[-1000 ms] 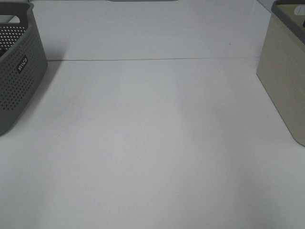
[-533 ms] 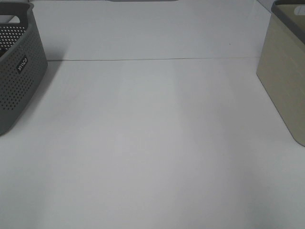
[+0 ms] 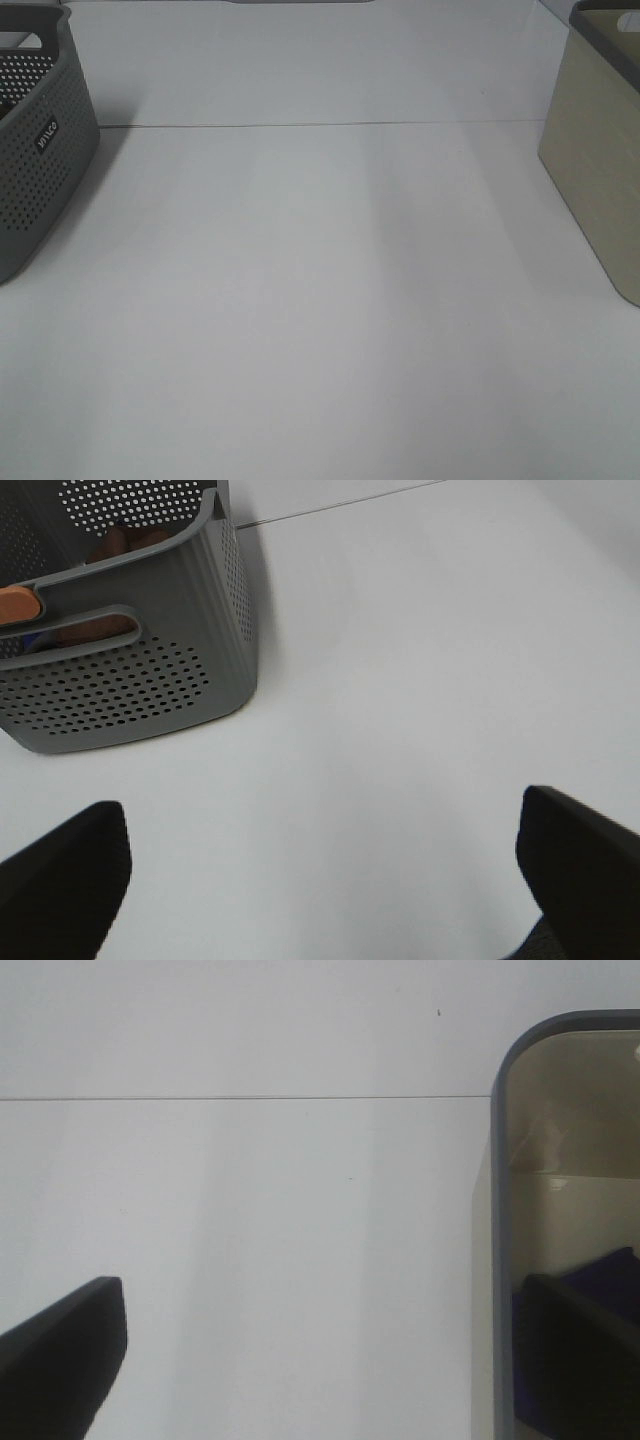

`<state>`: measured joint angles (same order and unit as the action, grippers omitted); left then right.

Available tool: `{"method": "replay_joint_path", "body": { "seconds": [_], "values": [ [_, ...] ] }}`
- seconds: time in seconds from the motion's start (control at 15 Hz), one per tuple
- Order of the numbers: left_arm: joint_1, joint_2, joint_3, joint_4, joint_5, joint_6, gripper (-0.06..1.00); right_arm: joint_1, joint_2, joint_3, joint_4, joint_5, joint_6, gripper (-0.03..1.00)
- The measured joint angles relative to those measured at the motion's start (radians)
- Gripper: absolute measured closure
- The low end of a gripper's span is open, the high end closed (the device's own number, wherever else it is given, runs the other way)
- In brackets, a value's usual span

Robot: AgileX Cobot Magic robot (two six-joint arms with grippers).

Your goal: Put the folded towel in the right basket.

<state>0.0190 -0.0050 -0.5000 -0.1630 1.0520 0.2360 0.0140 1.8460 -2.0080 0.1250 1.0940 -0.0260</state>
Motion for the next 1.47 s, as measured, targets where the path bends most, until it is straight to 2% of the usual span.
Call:
{"method": "replay_joint_path", "body": {
  "seconds": [0.2, 0.33, 0.53, 0.67, 0.87, 1.0, 1.33, 1.47],
  "values": [
    [0.000, 0.000, 0.000, 0.000, 0.000, 0.000, -0.05, 0.067, -0.037, 0.000, -0.075, 0.052, 0.034, 0.02],
    [0.000, 0.000, 0.000, 0.000, 0.000, 0.000, -0.05, 0.072, -0.104, 0.004, -0.095, 0.115, 0.042, 0.02],
    [0.000, 0.000, 0.000, 0.000, 0.000, 0.000, -0.05, 0.072, -0.259, 0.105, -0.088, 0.116, 0.042, 0.02],
    [0.000, 0.000, 0.000, 0.000, 0.000, 0.000, -0.05, 0.072, -0.430, 0.313, -0.065, 0.092, 0.042, 0.02],
    [0.000, 0.000, 0.000, 0.000, 0.000, 0.000, -0.05, 0.072, -0.771, 0.663, -0.066, -0.036, 0.036, 0.02],
    [0.000, 0.000, 0.000, 0.000, 0.000, 0.000, -0.05, 0.072, -0.946, 0.808, -0.066, -0.067, 0.011, 0.02],
    [0.000, 0.000, 0.000, 0.000, 0.000, 0.000, -0.05, 0.072, -1.524, 1.254, -0.066, -0.073, -0.007, 0.02],
    [0.000, 0.000, 0.000, 0.000, 0.000, 0.000, -0.05, 0.072, -1.616, 1.345, -0.066, -0.074, -0.007, 0.02]
  ]
}}
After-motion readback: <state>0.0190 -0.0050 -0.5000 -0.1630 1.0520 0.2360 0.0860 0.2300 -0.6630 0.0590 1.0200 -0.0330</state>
